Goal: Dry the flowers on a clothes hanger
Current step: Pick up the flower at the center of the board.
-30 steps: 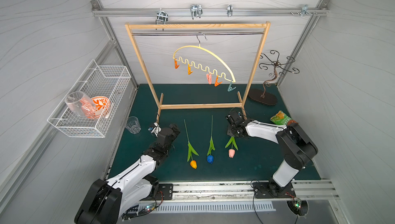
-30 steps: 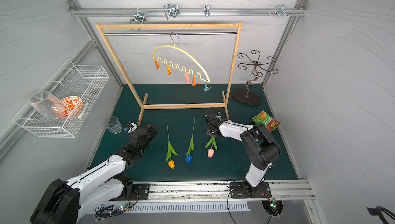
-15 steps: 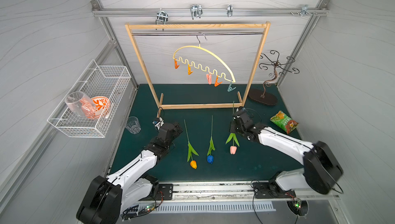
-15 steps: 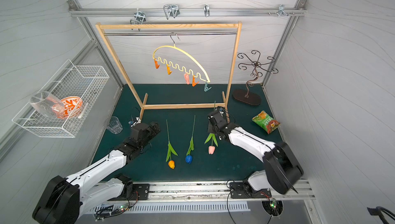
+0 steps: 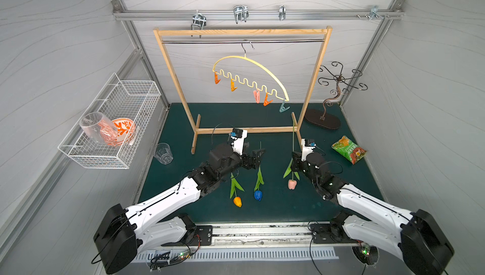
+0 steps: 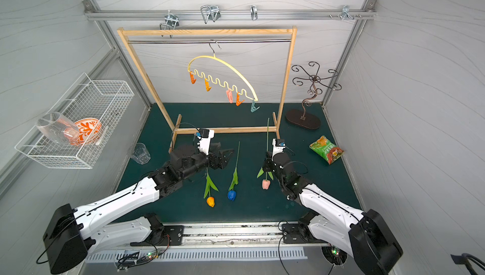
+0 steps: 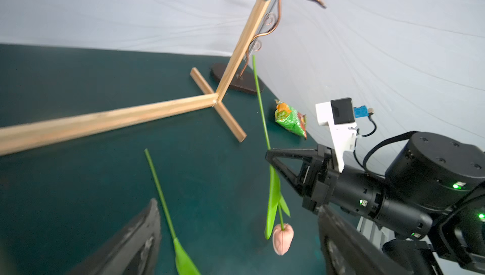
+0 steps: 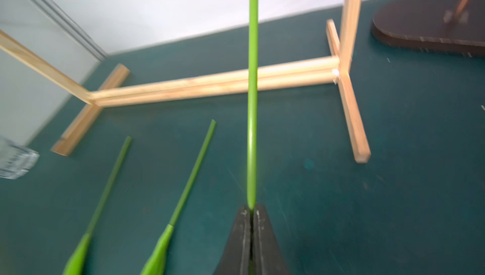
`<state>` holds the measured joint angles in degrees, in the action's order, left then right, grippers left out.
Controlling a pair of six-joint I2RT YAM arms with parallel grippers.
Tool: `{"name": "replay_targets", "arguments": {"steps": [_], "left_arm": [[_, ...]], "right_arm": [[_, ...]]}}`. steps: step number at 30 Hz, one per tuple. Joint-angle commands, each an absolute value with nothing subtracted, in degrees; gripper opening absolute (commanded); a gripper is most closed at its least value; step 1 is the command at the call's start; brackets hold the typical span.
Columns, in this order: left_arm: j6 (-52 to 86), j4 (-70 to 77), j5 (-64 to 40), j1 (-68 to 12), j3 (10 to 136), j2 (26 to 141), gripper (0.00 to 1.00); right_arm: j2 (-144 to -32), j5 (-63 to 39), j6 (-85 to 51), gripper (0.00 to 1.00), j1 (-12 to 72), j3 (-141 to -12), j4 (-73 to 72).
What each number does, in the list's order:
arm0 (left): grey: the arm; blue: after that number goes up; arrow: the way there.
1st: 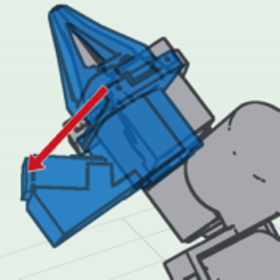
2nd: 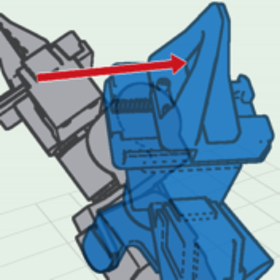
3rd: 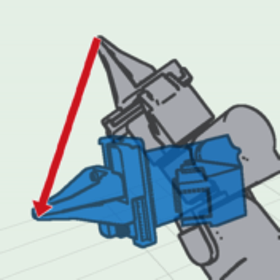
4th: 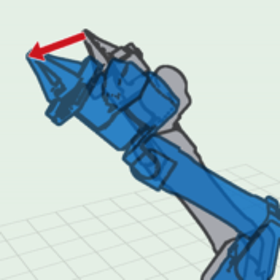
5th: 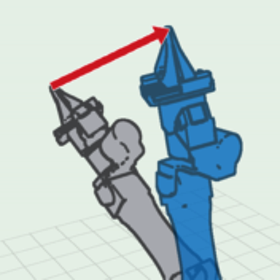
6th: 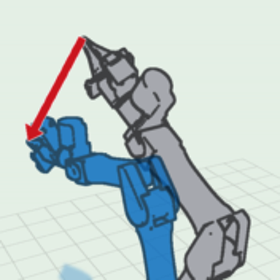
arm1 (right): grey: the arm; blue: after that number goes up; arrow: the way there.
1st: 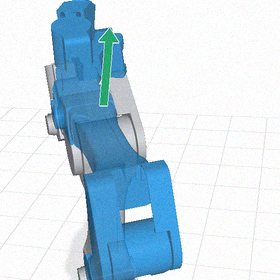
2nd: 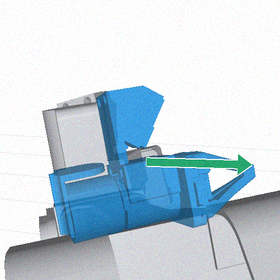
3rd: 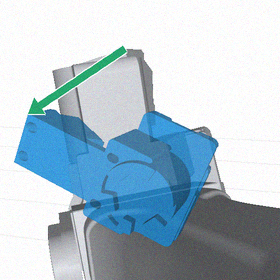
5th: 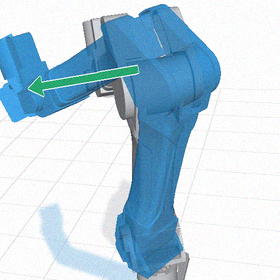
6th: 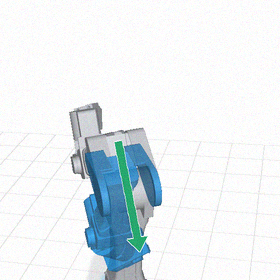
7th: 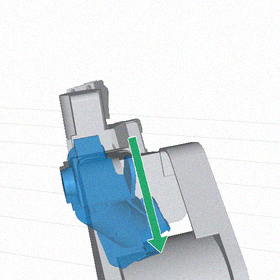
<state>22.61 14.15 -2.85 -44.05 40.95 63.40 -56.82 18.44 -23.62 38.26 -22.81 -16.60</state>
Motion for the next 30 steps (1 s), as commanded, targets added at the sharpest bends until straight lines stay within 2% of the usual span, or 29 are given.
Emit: {"name": "replay_targets", "arguments": {"steps": [1,4,8,11,15,22,30], "left_arm": [[17.6,23.4,-4.7,-44.0,43.8,66.1,0.95],[13.5,28.0,-5.6,-44.0,45.4,68.1,0.94],[9.0,18.0,-10.1,-44.0,54.1,70.6,0.91],[4.3,15.5,-17.0,-44.1,58.6,73.4,0.85],[0.0,13.0,-14.7,-44.1,62.9,76.8,0.77],[-7.4,21.9,-10.5,-44.2,62.9,80.3,0.65],[-10.0,29.6,-8.3,-44.3,64.7,85.7,0.65]], "right_arm": [[-54.0,16.3,-20.7,0.0,38.1,-20.9,-23.9],[-52.1,16.2,-18.9,0.0,38.1,-19.3,-26.3],[-50.5,9.8,-15.7,0.0,38.0,-19.3,-26.6],[-49.6,5.6,-13.6,0.0,38.0,-19.6,-26.6],[-48.7,7.5,-14.2,0.0,38.0,-18.1,-28.5],[-48.3,8.8,-14.9,0.0,38.0,-17.8,-28.6],[-48.5,9.0,-15.2,0.0,37.8,-17.8,-28.9]]}}
